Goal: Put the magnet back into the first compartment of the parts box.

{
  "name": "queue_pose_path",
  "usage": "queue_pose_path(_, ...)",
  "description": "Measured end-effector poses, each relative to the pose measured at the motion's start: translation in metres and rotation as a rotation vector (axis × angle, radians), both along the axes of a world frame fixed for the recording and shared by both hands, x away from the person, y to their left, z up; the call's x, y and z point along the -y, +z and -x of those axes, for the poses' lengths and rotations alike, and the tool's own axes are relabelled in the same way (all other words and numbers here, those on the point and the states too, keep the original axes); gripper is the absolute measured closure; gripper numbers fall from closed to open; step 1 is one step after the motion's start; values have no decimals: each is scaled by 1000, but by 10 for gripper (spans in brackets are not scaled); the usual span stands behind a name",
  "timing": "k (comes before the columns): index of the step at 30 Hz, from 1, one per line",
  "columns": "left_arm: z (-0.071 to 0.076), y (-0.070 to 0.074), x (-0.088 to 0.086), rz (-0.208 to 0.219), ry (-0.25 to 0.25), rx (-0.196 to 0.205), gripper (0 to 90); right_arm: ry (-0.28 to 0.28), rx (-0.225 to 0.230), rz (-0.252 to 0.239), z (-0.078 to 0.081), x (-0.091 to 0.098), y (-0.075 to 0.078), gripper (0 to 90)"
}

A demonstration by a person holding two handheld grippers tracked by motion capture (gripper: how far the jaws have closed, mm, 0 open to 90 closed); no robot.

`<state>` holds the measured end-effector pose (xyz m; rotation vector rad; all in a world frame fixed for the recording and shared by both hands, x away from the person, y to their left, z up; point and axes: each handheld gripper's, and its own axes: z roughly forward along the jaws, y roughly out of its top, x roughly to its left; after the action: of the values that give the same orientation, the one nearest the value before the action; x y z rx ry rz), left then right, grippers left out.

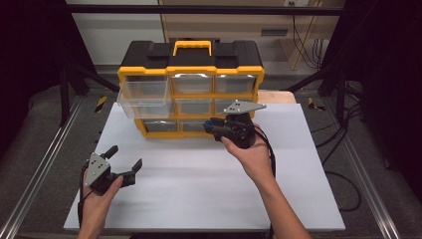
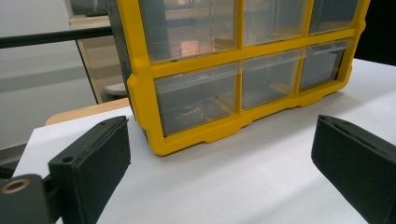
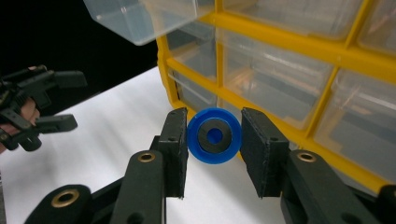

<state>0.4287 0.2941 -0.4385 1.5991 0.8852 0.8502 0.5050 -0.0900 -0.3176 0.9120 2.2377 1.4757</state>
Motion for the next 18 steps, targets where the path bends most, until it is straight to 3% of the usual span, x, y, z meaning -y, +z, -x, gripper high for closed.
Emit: queue_pose_path(18,0,0,0,12,-5,5,44,10,53,-18,-1,-11,27,628)
